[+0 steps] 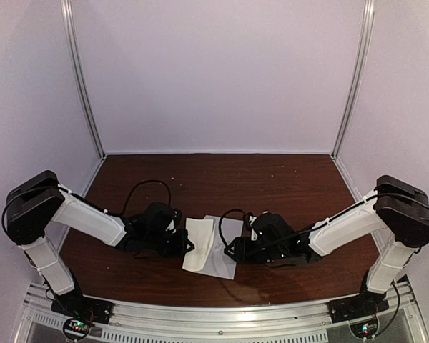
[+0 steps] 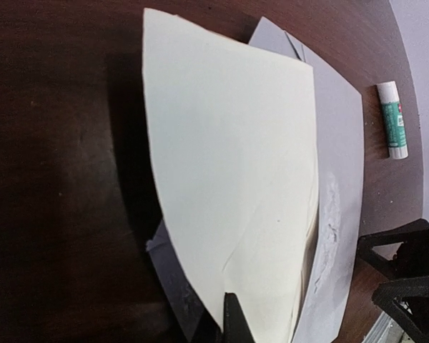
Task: Place the letter into the envelope and seal it
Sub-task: Place the letter in the envelope.
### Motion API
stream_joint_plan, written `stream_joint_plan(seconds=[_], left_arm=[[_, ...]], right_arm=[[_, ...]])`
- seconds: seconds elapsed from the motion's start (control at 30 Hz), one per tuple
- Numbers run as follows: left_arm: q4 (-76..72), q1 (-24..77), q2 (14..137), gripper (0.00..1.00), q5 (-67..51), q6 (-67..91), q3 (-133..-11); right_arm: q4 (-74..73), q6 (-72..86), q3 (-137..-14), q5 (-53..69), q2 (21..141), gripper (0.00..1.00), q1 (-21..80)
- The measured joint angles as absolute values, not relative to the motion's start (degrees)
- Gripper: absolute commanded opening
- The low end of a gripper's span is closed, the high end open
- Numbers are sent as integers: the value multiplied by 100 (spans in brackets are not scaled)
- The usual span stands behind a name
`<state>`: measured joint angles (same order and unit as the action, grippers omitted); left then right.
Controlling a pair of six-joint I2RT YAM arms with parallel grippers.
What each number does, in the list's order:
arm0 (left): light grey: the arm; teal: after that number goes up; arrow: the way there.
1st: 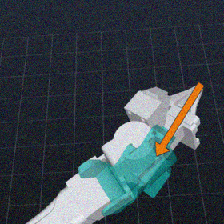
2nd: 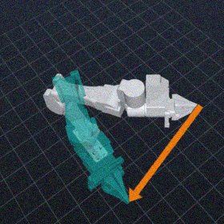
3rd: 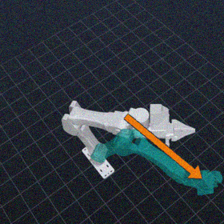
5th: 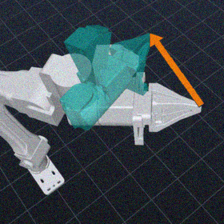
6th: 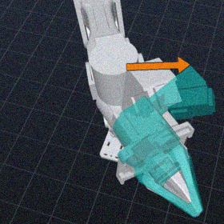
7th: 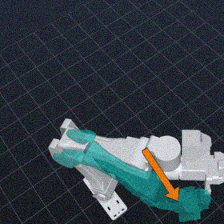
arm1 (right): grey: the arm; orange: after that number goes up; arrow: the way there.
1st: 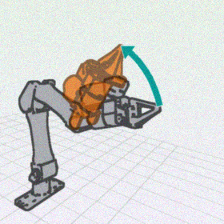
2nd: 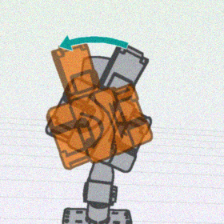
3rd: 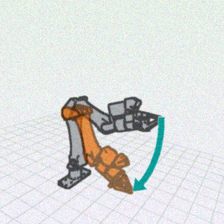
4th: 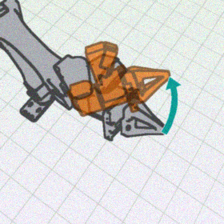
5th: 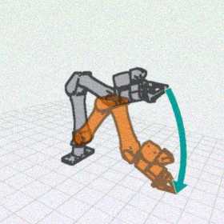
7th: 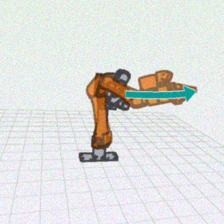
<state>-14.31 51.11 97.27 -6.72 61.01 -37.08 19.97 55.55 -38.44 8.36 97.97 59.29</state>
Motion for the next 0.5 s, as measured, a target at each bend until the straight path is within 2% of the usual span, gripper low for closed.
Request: stream_joint_plan(seconds=[0.5], left_arm=[[-886, 5133, 9633, 0, -661, 6482, -3859]], right_arm=[[1999, 5555, -3846, 836, 9800, 59, 5931]])
